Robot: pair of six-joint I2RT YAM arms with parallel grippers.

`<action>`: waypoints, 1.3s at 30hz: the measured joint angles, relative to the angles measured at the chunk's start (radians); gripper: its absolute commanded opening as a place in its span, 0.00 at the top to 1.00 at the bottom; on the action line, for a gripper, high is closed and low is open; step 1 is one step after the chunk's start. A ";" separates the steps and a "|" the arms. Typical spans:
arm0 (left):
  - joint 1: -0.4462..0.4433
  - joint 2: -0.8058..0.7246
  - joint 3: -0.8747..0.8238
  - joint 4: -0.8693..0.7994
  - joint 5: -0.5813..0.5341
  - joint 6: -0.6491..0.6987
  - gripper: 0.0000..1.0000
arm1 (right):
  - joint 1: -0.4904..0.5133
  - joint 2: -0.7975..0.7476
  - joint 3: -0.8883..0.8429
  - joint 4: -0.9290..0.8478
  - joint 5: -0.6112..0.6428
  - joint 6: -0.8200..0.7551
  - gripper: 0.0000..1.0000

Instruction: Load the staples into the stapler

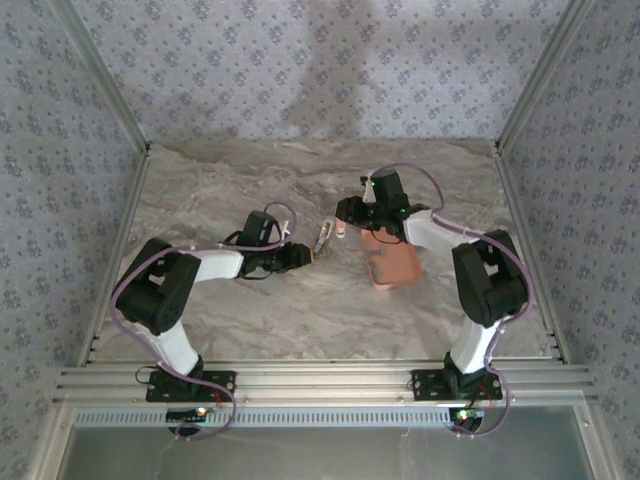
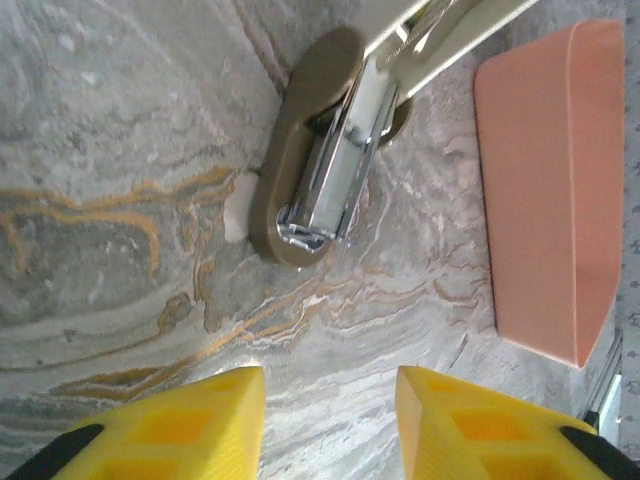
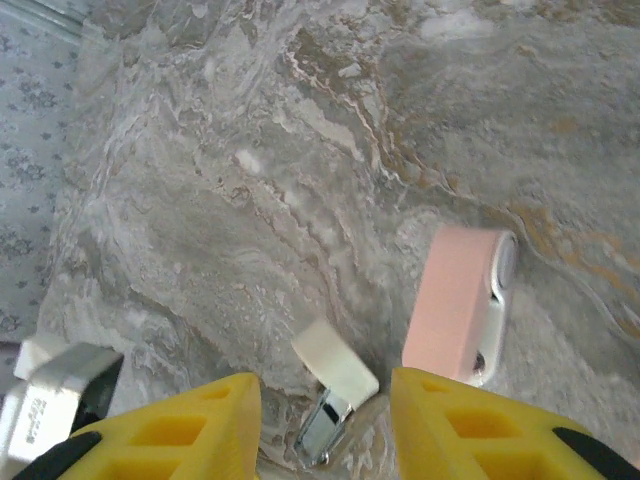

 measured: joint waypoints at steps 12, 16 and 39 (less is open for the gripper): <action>-0.009 0.023 -0.005 0.051 -0.043 -0.026 0.68 | 0.009 0.211 0.164 -0.064 -0.130 -0.081 0.63; -0.011 0.052 -0.005 0.070 -0.047 -0.031 0.72 | 0.010 0.227 0.177 -0.066 -0.159 -0.084 0.66; -0.008 0.069 -0.002 0.087 -0.050 -0.052 0.76 | 0.055 0.231 0.204 -0.149 -0.200 -0.188 0.64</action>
